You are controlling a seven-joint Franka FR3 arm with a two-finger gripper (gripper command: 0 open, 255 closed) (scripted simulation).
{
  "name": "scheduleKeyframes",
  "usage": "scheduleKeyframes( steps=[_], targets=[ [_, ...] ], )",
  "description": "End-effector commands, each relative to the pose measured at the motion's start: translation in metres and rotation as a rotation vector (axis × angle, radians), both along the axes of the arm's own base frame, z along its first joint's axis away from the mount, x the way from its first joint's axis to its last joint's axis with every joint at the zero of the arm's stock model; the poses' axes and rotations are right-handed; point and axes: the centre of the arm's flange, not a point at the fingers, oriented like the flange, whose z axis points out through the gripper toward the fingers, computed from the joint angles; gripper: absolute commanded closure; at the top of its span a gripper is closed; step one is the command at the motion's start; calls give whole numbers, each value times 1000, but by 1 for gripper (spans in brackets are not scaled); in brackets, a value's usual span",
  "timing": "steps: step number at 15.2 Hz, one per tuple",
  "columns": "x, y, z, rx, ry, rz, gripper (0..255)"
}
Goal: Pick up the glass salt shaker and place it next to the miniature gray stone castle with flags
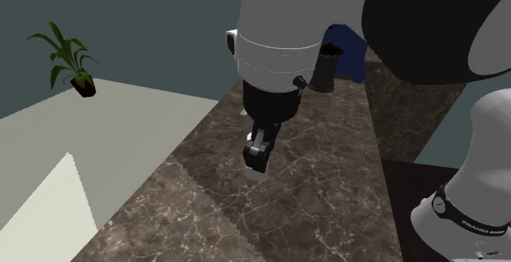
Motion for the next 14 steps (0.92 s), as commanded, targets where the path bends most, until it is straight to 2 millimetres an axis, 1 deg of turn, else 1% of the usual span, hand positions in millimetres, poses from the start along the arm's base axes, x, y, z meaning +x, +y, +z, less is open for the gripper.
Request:
scheduleKeyframes(
  steps=[1, 14],
  targets=[
    [-1, 1, 11, 0, 0, 0, 255],
    [-1, 1, 80, 0, 0, 0, 255]
  ],
)
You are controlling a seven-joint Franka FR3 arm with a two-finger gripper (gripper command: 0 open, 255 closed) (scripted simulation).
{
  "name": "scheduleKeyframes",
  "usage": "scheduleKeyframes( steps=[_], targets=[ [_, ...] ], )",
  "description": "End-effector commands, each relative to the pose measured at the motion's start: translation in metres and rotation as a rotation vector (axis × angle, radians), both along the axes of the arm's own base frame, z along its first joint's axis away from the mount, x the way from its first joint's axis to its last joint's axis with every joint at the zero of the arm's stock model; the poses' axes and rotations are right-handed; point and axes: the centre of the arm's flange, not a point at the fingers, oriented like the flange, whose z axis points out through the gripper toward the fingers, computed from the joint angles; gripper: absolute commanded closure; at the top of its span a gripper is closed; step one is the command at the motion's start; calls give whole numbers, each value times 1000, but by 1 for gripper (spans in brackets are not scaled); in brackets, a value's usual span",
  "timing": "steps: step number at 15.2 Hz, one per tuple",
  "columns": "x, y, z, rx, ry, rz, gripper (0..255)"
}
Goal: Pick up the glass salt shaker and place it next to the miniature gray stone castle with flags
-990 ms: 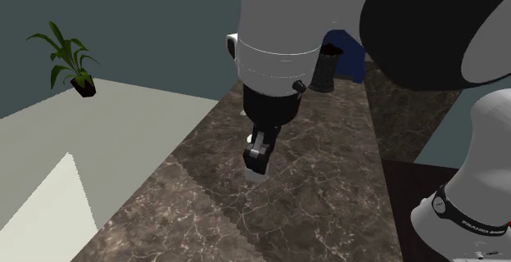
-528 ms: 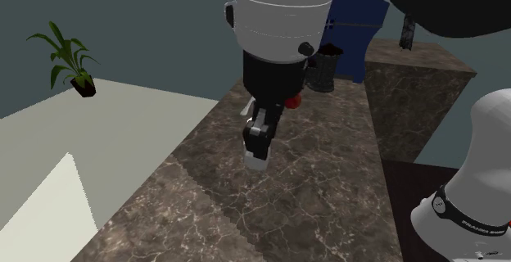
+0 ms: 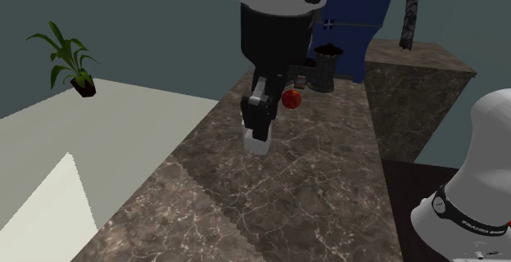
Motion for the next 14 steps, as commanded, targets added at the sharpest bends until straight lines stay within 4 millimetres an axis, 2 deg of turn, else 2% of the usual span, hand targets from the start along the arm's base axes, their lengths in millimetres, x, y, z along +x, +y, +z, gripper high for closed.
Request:
scheduleKeyframes(
  steps=[1, 14],
  targets=[
    [0, 0, 11, 0, 0, 0, 255],
    [0, 0, 80, 0, 0, 0, 255]
  ],
)
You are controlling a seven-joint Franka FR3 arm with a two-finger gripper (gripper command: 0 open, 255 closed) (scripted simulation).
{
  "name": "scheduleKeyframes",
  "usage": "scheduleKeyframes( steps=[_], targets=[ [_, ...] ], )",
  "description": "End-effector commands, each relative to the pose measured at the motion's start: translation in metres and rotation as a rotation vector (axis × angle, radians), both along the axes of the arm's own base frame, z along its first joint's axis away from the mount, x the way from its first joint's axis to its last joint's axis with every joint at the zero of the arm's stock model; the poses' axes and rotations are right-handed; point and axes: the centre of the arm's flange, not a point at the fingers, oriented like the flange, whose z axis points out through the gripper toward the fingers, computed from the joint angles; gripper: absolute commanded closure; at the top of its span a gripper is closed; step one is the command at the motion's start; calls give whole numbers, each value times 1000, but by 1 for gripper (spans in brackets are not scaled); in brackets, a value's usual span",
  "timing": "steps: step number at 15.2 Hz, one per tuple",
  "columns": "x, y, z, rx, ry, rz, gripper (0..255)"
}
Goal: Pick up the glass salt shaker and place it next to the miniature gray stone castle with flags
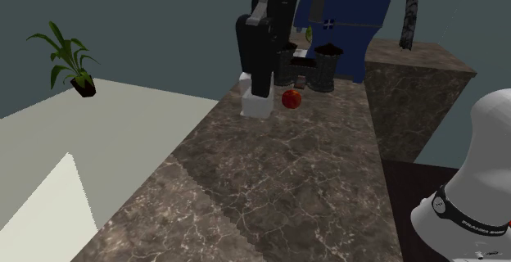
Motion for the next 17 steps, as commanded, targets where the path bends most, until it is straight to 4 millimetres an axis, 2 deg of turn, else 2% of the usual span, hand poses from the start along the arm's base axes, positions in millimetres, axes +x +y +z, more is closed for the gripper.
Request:
scheduleKeyframes(
  steps=[1, 17],
  targets=[
    [-1, -1, 11, 0, 0, 0, 255],
    [-1, -1, 93, 0, 0, 0, 255]
  ],
)
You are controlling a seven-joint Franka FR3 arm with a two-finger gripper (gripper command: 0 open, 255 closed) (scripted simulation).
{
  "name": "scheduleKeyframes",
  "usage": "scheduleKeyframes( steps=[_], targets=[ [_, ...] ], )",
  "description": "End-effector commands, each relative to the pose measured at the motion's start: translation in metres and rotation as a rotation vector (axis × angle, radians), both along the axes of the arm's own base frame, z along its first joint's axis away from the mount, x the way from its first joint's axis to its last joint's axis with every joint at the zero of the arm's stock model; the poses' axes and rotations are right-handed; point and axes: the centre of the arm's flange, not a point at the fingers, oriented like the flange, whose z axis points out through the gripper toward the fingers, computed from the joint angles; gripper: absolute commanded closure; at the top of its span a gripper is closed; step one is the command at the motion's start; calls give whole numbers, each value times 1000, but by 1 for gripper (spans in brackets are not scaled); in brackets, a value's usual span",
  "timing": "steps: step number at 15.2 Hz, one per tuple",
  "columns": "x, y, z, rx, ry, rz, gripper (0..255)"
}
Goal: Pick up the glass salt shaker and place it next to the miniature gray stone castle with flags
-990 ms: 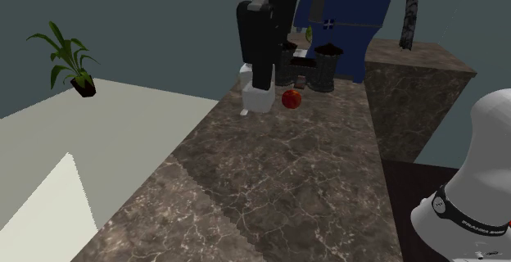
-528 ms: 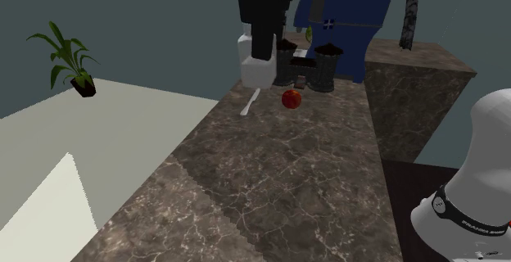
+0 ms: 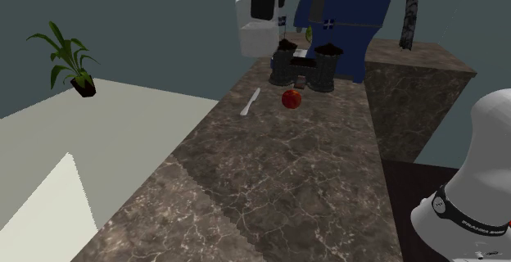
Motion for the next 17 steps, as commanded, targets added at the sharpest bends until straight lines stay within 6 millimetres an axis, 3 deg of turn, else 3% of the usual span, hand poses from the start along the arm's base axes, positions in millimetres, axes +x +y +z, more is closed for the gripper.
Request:
scheduleKeyframes(
  steps=[1, 17],
  targets=[
    [-3, -14, 3, 0, 0, 0, 255],
    [-50, -220, 3, 0, 0, 0, 255]
  ],
)
